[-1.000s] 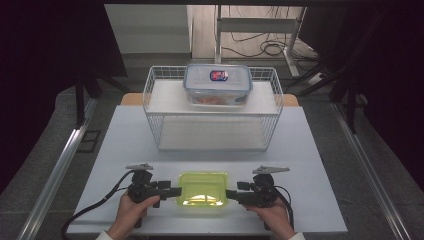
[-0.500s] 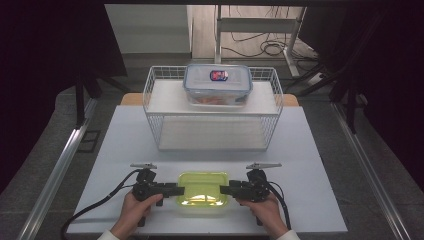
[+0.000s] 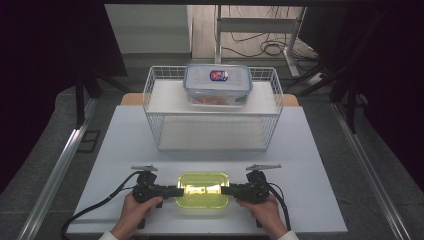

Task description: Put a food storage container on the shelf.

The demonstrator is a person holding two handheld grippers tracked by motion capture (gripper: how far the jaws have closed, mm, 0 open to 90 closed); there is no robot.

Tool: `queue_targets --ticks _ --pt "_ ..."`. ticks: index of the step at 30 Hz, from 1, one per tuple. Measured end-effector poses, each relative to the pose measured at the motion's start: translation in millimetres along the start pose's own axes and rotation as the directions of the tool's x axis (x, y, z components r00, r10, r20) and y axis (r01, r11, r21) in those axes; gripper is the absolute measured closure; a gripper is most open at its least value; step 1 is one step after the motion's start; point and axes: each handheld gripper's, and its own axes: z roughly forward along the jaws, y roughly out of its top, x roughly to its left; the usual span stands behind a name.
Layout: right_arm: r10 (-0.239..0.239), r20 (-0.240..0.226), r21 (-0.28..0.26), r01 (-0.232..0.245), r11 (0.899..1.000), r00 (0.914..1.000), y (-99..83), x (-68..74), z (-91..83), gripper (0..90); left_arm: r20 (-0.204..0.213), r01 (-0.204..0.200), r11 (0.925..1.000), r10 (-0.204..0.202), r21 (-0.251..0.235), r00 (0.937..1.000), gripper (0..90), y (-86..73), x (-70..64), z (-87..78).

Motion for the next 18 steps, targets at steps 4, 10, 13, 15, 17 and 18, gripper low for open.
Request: queue_targets --ticks 4,10,13,15,17,18 --pt "0.012 -0.011 -0.011 -0.012 1.0 0.9999 -1.4 0.7 -2.8 68.8 -0.002 -0.019 0.9998 0.019 -0.009 0.9998 69.4 -2.2 -3.1 -2.7" --pt "0.022 -0.046 -0.033 -0.024 0.999 0.9987 -4.6 3.1 -10.9 73.8 -0.006 -0.052 0.9982 0.052 -0.028 0.9986 72.8 -7.9 -10.3 -6.9" --pt "0.027 -0.057 -0.044 -0.03 0.999 0.998 -6.2 3.9 -13.6 76.2 -0.004 -0.066 0.9972 0.066 -0.036 0.9978 73.9 -10.9 -13.6 -8.7" --pt "0.027 -0.062 -0.053 -0.03 0.998 0.9977 -6.8 4.1 -15.7 77.9 0.0 -0.072 0.9965 0.072 -0.042 0.9974 75.2 -12.4 -15.5 -9.8" --pt "0.029 -0.07 -0.061 -0.033 0.998 0.9971 -6.8 3.8 -17.2 79.3 0.007 -0.075 0.9961 0.075 -0.046 0.9971 76.5 -13.0 -16.7 -10.8" --pt "0.03 -0.074 -0.063 -0.035 0.997 0.9968 -6.8 3.8 -18.2 79.6 0.008 -0.073 0.9961 0.074 -0.05 0.9973 77.2 -13.0 -17.1 -11.0"
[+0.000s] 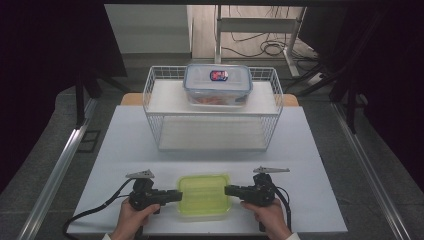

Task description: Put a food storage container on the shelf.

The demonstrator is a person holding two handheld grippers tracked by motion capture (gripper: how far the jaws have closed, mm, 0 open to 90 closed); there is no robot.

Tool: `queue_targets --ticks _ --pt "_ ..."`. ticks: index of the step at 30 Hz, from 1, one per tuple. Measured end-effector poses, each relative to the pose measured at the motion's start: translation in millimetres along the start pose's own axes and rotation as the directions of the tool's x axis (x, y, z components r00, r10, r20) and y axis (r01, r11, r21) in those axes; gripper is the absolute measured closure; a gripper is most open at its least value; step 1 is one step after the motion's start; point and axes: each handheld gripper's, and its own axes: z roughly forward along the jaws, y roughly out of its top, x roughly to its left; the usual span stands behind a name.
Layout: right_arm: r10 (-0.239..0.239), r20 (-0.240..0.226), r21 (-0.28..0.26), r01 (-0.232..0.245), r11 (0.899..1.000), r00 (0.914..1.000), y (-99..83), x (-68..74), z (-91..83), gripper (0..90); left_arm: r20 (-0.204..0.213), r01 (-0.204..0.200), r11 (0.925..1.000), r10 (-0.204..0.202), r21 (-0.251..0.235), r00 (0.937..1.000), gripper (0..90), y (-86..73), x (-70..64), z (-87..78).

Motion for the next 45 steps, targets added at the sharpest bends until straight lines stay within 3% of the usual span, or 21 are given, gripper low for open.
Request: queue_targets --ticks 14,20,28,31,34,36,38,45 --pt "-0.064 0.014 -0.02 0.064 0.998 0.9979 -1.4 9.0 -3.6 80.2 0.003 -0.044 0.9987 0.044 -0.024 0.999 80.3 1.0 -3.7 -7.4" --pt "-0.112 0.015 -0.037 0.113 0.993 0.9935 1.4 15.0 -6.2 80.2 0.012 -0.061 0.9973 0.062 -0.04 0.998 80.6 2.5 -6.3 -11.9" --pt "-0.143 0.018 -0.046 0.143 0.989 0.9896 4.1 19.9 -6.9 80.2 0.01 -0.081 0.9953 0.082 -0.054 0.9966 80.8 3.9 -9.0 -17.3" --pt "-0.153 0.021 -0.049 0.154 0.987 0.988 5.4 21.5 -6.7 80.1 -0.001 -0.09 0.9944 0.09 -0.056 0.9959 81.1 4.9 -9.9 -18.7" --pt "-0.165 0.035 -0.049 0.166 0.985 0.9858 6.5 22.9 -6.5 80.0 -0.057 -0.15 0.9878 0.148 -0.041 0.9873 80.9 7.5 -18.7 -18.8" --pt "-0.163 0.034 -0.058 0.164 0.985 0.9861 7.2 21.7 -8.0 80.0 -0.03 -0.136 0.9893 0.134 -0.053 0.9905 81.0 9.5 -18.3 -20.1" --pt "-0.154 0.017 -0.066 0.155 0.986 0.9878 8.0 21.0 -9.6 80.0 -0.03 -0.132 0.9898 0.13 -0.054 0.9911 81.4 11.0 -17.7 -19.8" --pt "-0.169 0.031 -0.073 0.171 0.983 0.9852 11.3 23.2 -11.7 80.1 -0.01 -0.122 0.9904 0.122 -0.064 0.9925 82.0 15.2 -16.6 -21.4"
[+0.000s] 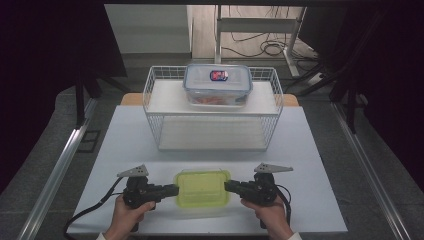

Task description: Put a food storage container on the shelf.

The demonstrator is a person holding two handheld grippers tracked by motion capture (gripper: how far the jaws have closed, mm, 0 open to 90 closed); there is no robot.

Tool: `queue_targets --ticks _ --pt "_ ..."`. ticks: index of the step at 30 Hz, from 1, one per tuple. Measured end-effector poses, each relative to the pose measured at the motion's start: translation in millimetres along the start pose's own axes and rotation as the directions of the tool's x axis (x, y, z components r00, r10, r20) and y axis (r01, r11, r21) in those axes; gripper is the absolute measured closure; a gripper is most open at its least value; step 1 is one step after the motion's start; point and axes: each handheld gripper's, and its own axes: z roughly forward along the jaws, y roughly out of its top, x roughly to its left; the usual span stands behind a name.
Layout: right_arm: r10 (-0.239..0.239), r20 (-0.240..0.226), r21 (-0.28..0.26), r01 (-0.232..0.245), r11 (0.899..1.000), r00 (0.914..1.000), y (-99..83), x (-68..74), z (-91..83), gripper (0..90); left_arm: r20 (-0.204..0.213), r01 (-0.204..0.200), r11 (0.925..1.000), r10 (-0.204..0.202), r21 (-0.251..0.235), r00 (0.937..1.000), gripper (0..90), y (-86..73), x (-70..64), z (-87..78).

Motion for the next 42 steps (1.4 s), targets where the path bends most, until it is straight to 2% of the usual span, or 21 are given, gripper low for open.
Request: queue_targets --ticks 3,9,17,22,25,28,33,42 --pt "-0.009 0.006 -0.003 0.009 1.0 0.9999 2.2 1.4 -0.4 80.1 -0.03 -0.032 0.9995 0.032 0.006 0.999 81.8 4.0 -4.5 -0.1" --pt "-0.017 0.008 -0.022 0.017 1.0 0.9998 7.6 1.1 -5.8 80.0 -0.007 -0.028 0.9996 0.028 -0.006 0.9996 82.1 11.0 -4.3 0.2" --pt "-0.02 0.014 -0.041 0.021 0.999 0.9997 14.7 -0.3 -12.5 80.1 -0.013 -0.06 0.9981 0.06 -0.009 0.9981 82.2 27.5 -10.1 1.8" --pt "-0.04 0.025 -0.063 0.041 0.997 0.9989 22.1 -0.2 -20.3 80.1 -0.01 -0.078 0.9968 0.078 -0.017 0.9969 82.2 38.4 -14.5 2.8" --pt "-0.044 0.022 -0.078 0.046 0.996 0.9988 28.7 1.8 -23.8 80.1 -0.007 -0.079 0.9966 0.079 -0.025 0.9969 82.2 44.0 -15.9 0.6" --pt "-0.062 0.023 -0.086 0.063 0.994 0.9978 36.2 3.8 -25.7 80.1 -0.019 -0.097 0.9946 0.096 -0.036 0.9952 82.2 52.0 -19.8 -3.3" --pt "-0.084 0.03 -0.103 0.087 0.991 0.996 50.5 10.1 -30.8 80.1 -0.013 -0.116 0.9916 0.115 -0.058 0.9933 82.3 65.2 -23.0 -9.5" --pt "-0.116 0.049 -0.117 0.121 0.986 0.992 78.3 16.6 -41.0 80.1 0.006 -0.122 0.9876 0.124 -0.099 0.9923 82.5 88.2 -25.5 -14.0"
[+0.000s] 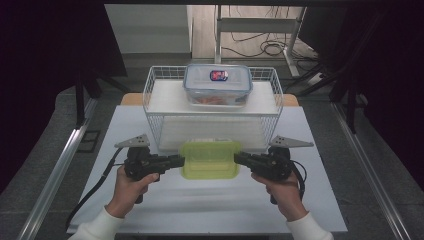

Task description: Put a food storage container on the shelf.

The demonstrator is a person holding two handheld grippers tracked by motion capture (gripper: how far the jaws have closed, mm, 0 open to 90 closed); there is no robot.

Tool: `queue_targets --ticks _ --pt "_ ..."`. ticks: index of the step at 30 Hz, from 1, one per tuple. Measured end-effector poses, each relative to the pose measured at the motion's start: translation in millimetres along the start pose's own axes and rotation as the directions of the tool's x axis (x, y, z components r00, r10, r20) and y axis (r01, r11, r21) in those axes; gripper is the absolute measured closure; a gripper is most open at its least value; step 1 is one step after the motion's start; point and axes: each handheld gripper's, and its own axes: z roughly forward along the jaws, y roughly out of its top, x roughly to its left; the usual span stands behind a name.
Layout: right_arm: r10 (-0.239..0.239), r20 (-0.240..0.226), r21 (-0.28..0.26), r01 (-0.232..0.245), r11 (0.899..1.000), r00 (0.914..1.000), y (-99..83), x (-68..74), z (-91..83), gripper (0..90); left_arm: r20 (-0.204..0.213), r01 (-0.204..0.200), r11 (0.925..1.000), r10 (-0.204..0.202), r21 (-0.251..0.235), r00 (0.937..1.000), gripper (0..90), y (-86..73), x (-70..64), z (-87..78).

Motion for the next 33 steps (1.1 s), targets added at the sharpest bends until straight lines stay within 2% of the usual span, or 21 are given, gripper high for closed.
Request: queue_targets --ticks 14,23,33 --pt "-0.04 0.021 -0.034 0.04 0.999 0.999 35.9 3.2 -9.2 80.1 0.003 -0.042 0.9988 0.042 -0.025 0.9991 82.5 37.8 -2.2 -3.8" --pt "-0.061 0.039 -0.062 0.063 0.996 0.9974 66.6 4.6 -16.3 80.2 0.002 -0.064 0.9973 0.064 -0.035 0.9979 82.5 67.8 -3.0 -5.5" --pt "-0.08 0.048 -0.08 0.084 0.993 0.9956 88.3 5.2 -20.7 80.2 0.002 -0.087 0.9952 0.088 -0.045 0.9962 82.5 92.6 -3.3 -7.4"
